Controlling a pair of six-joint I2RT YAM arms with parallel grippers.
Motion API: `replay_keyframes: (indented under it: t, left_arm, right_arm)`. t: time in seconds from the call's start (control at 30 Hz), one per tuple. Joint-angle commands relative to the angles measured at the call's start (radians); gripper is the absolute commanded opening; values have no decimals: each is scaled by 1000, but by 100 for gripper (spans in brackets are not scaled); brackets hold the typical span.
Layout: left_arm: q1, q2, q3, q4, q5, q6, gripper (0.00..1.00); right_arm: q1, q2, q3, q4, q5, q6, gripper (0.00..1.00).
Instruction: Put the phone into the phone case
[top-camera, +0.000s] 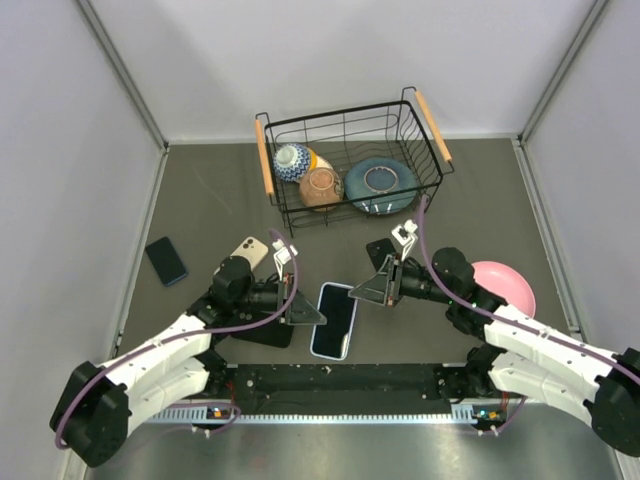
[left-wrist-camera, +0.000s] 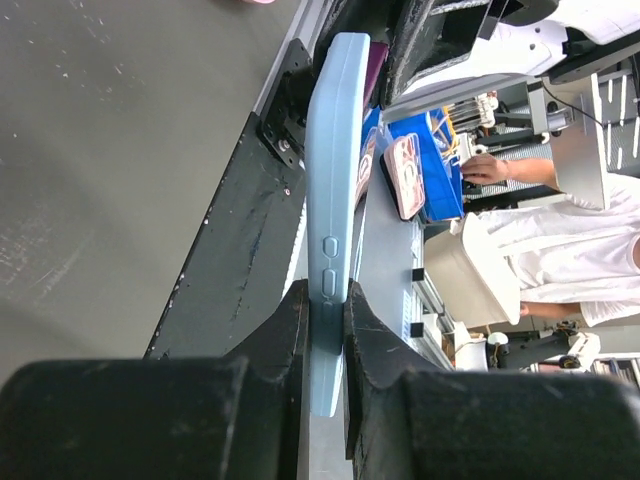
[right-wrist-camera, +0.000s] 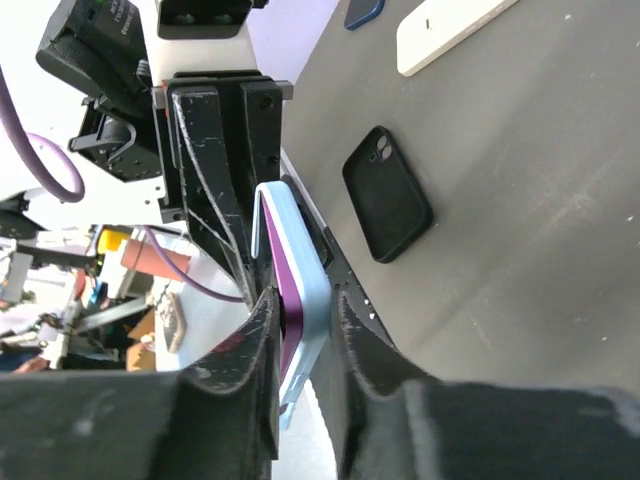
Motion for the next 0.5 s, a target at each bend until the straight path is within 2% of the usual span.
replay_keyframes:
  t: [0.0,0.03,0.07,0.13,0.27,0.37,0.47]
  left_arm:
    - [5,18,75,-156,-80,93,0]
    - [5,23,92,-266,-132,112,0]
    - [4,24,118,-304,-158,127,0]
    - [2,41,132,-341,-183,147,0]
    - [1,83,134,-304,-169,124,0]
    - [1,113,152,-327,-197,123,0]
    - [1,130,175,-344,-215,135,0]
  right_arm:
    - [2,-35,19,116,23,26,8]
    - [5,-46,22,82,51,31,4]
    - [4,-75,24,73,75,45,0]
    - [5,-94,27,51,120,63,0]
    - [5,-101,25,50,129,129,0]
    - [5,-111,4,-1,195,192,0]
    - [5,-140,-57,25,241,268,0]
